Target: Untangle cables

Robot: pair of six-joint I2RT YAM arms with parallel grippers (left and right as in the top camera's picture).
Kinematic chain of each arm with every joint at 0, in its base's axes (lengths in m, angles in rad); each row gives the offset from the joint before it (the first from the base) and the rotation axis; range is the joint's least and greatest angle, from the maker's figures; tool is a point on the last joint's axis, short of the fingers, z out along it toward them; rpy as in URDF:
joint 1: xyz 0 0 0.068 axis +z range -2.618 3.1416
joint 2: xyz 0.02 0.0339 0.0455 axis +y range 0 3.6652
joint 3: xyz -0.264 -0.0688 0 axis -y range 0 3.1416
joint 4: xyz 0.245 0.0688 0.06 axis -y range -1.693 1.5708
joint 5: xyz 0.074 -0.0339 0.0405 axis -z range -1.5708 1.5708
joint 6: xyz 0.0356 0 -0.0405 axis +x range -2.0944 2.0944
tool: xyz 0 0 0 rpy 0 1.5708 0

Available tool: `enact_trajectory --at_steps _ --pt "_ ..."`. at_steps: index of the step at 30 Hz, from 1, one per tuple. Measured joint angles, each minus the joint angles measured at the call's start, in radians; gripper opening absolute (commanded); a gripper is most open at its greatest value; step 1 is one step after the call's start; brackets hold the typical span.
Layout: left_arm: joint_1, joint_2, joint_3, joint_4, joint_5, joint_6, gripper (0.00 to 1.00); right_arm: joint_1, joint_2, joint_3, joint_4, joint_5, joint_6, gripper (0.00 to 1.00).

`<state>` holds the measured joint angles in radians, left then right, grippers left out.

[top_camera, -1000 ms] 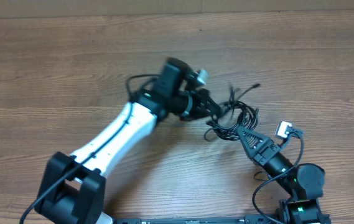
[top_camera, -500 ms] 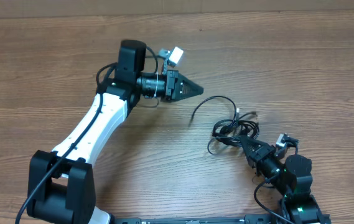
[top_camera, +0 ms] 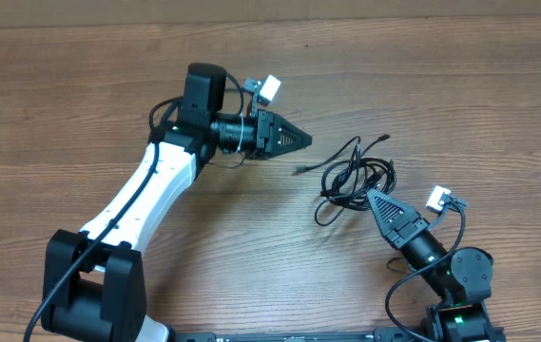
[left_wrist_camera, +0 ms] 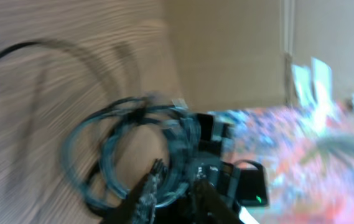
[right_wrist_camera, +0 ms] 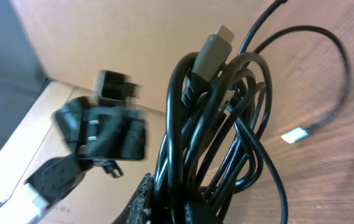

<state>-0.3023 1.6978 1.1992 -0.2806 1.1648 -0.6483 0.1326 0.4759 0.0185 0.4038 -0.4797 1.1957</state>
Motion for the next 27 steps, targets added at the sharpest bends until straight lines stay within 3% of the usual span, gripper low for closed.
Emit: enact_trajectory --at_steps 4,7,11,13,17,19,27 --pt "0.000 0.000 0.000 -0.126 -0.067 -0.019 0.59 0.000 0.000 0.000 0.028 -0.010 -0.007 0.04" --pt "-0.003 0.000 0.000 -0.179 -0.091 -0.055 0.72 0.000 0.000 0.000 0.029 -0.014 -0.019 0.04" --pt "-0.022 0.000 0.000 -0.207 -0.106 -0.082 0.75 0.000 0.000 0.000 0.029 -0.013 -0.026 0.04" --pt "-0.044 0.000 0.000 -0.215 -0.108 -0.084 0.82 0.000 0.000 0.000 0.029 -0.010 -0.027 0.04" --pt "-0.107 0.000 0.000 -0.260 -0.112 -0.118 0.79 0.000 0.000 0.000 0.029 0.002 -0.029 0.04" --pt "-0.141 0.000 0.000 -0.298 -0.126 -0.169 0.88 0.000 0.000 0.000 0.029 0.008 -0.029 0.04" --pt "-0.201 0.000 0.000 -0.398 -0.256 -0.442 0.89 0.000 0.000 0.000 0.027 0.016 -0.030 0.04"
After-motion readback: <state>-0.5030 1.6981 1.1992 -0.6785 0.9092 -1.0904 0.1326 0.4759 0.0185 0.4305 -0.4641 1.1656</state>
